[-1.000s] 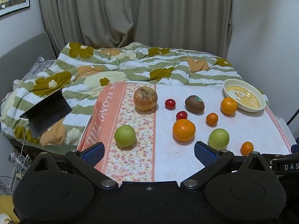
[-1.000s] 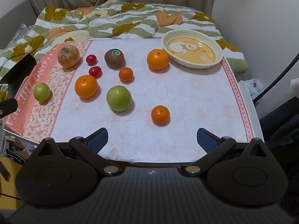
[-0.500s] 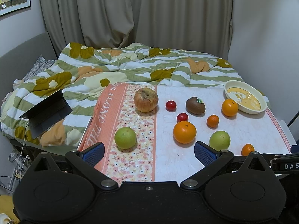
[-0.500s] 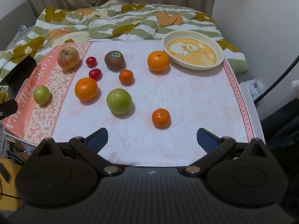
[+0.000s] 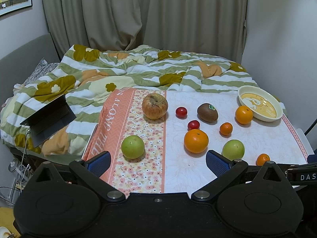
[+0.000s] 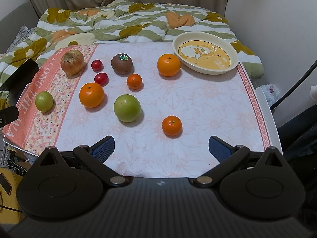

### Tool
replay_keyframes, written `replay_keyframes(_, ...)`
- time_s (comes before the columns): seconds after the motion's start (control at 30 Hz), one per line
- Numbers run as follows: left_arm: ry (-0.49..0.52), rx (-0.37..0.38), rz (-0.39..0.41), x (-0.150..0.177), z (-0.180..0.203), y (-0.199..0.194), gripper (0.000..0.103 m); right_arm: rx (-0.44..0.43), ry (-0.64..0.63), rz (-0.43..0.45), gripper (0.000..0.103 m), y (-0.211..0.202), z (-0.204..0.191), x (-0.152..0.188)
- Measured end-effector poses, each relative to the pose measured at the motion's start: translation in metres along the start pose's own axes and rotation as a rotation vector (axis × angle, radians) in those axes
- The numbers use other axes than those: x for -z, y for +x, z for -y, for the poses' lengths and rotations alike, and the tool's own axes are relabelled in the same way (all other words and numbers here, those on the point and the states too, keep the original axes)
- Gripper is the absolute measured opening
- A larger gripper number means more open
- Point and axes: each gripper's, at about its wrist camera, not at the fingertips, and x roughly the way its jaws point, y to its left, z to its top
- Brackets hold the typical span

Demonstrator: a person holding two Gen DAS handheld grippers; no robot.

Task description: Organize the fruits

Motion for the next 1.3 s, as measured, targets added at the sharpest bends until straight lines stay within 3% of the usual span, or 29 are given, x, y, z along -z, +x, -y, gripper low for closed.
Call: replay_keyframes(1.3,-0.008,0.005,-0.005,-0.0029,-0.0012,0.0056,0.103,-0.001,0.008,-0.012,0.103,0.0045,-0.0018,-0.0036)
